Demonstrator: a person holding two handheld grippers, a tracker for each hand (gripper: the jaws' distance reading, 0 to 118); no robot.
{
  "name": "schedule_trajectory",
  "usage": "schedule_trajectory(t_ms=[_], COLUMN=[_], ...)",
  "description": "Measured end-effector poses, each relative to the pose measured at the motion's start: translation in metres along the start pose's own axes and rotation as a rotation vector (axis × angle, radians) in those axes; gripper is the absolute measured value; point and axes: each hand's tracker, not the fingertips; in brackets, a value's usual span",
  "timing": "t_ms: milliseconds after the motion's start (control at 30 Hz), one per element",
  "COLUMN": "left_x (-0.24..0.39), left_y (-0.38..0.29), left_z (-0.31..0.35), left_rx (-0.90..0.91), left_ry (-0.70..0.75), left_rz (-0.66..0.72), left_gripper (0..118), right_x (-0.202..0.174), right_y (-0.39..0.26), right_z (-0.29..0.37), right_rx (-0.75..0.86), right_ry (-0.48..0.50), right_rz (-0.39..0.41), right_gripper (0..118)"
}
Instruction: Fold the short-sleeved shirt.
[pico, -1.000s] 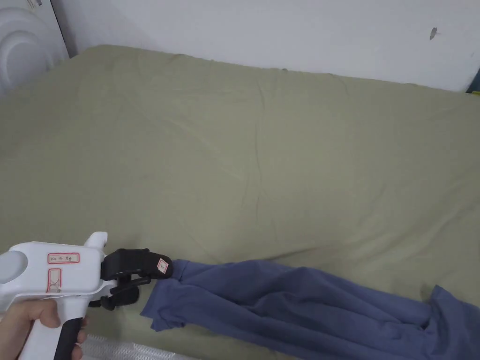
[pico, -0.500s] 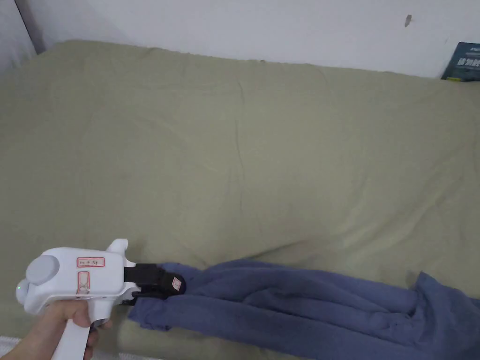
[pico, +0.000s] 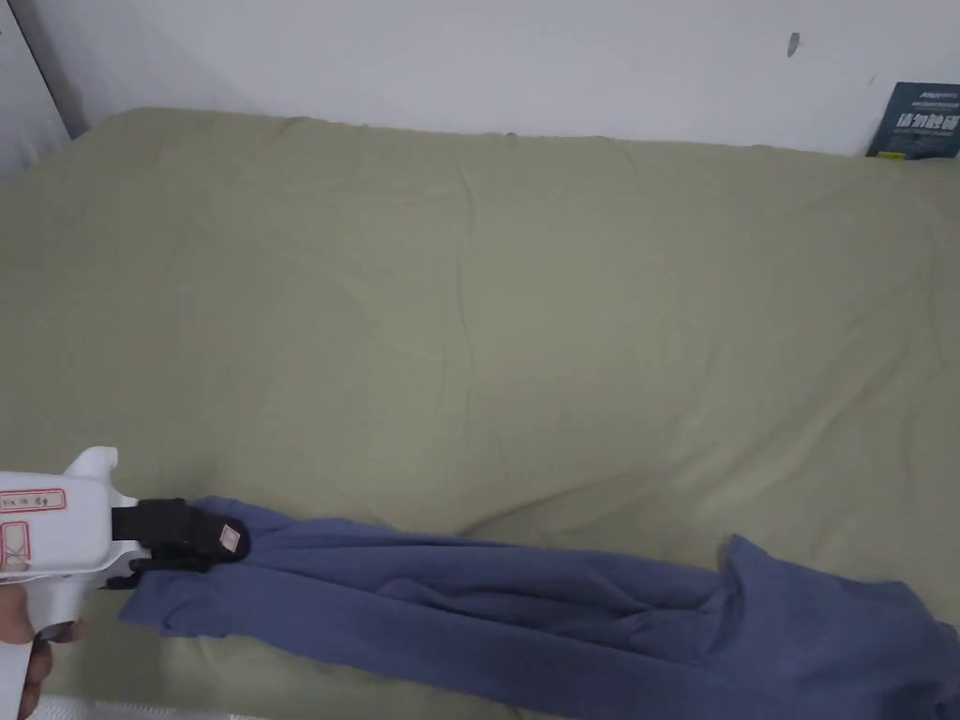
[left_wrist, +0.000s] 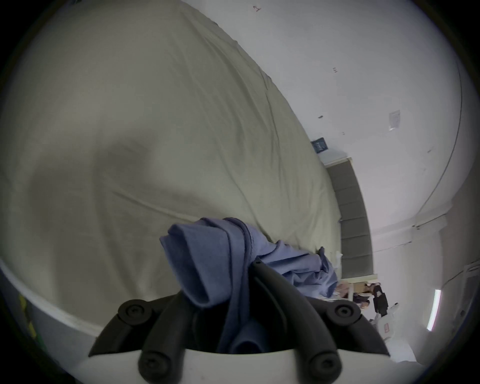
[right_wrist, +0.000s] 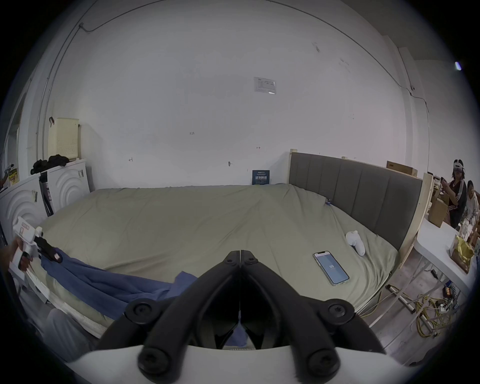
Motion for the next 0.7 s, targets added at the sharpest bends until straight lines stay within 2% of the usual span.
schedule_trajectory(t_ms=[133, 333, 500, 533, 600, 700], left_x=[0.035, 0.124, 0.198, 0.208, 0.231, 0.250], left_y=[-0.007, -0.025, -0.047, -0.053, -0.067, -0.088], left_z=[0.013, 0.015, -0.016, -0.026, -0.051, -0.095], left_rx=[-0.014, 0.027, 0.007, 0.009, -0.026, -0.072], left_ry=[0.088, 0.202, 0.313, 0.309, 0.324, 0.321], left_rz=[-0.064, -0.218, -0.410, -0.404, -0.485, -0.503], left_gripper=[5, 5, 5, 6, 6, 6], right_x=[0.005, 0.017, 0.029, 0.031, 0.036, 0.043], right_y=[-0.001, -0.004, -0.009, -0.010, -0.013, -0.017], right_z=[0.001, 0.005, 0.009, 0.010, 0.011, 0.013], right_rx=[0.000, 0.002, -0.006, -0.006, -0.011, -0.023], right_ry=[0.005, 0.001, -0.004, -0.006, -0.011, -0.009], right_rz=[-0.008, -0.030, -0.043, -0.046, -0.056, -0.086], right_gripper=[0, 0, 0, 0, 0, 0])
